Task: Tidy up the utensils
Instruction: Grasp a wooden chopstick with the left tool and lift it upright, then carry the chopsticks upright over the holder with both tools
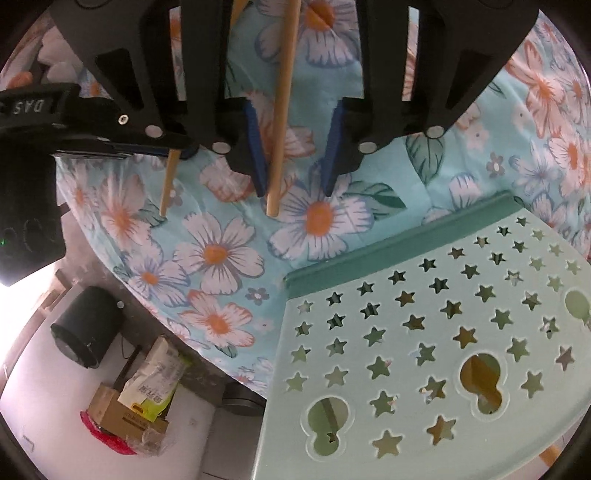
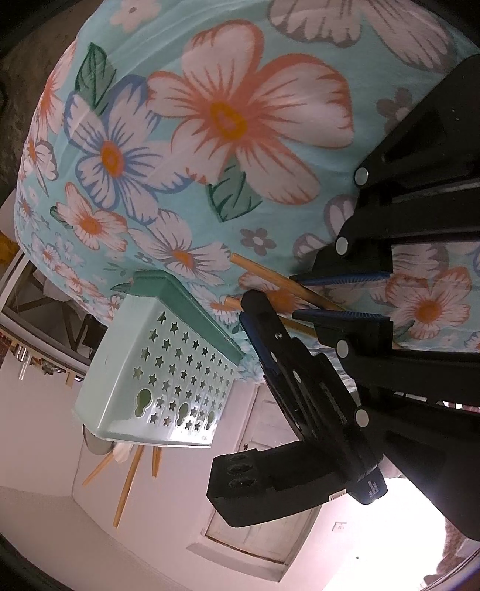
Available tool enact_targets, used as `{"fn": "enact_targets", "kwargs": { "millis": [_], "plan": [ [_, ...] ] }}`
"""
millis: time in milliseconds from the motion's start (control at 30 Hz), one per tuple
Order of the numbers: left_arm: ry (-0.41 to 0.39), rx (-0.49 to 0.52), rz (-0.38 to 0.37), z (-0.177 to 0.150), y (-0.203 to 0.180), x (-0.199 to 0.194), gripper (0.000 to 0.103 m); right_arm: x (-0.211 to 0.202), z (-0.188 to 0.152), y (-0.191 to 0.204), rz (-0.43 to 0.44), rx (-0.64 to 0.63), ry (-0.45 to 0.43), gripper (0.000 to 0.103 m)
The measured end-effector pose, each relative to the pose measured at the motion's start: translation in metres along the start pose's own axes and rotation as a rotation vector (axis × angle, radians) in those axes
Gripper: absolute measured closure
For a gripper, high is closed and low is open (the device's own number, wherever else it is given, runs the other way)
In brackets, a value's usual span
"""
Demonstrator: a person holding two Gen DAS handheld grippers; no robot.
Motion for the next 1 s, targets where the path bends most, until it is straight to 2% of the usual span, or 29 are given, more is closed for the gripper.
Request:
{"fn": "enact_targets", "kwargs": {
  "millis": [67,133,233,600,1000],
  "plan": [
    [-0.004,-0.005,0.008,-0.001,0.001,-0.002,0.092,-0.001,0.000,-0.001,0.004,0.002,0.000,0.092],
    [-0.004,-0.015,0.009,0.001,0.001,-0.001,0.097,-0.002,0.000,-0.001,0.006,0.004,0.000,0.092],
    [-0.011,-0.015,0.022,0.002,-0.001,-0.004,0.097,-0.003,0.001,-0.002,0.009,0.011,0.001,0.092],
    [-0.099,0.091,0.144,0.005,-0.028,-0.044,0.097,-0.002,0.003,-0.002,-0.005,0.020,0.000,0.092],
    [-0.182,0.130,0.226,0.003,-0.036,-0.094,0.097,0.004,0.005,0.003,-0.031,0.025,-0.004,0.092]
  ]
}}
Point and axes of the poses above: each gripper's, at about its wrist camera, not at the fingertips, and x roughly the way its jaws point, y to its left, z to its top, the point moved 5 cm from there along x, roughly the way its jaws point, and after that the axes turned 14 degrees about -z, right-handed, at the moved point
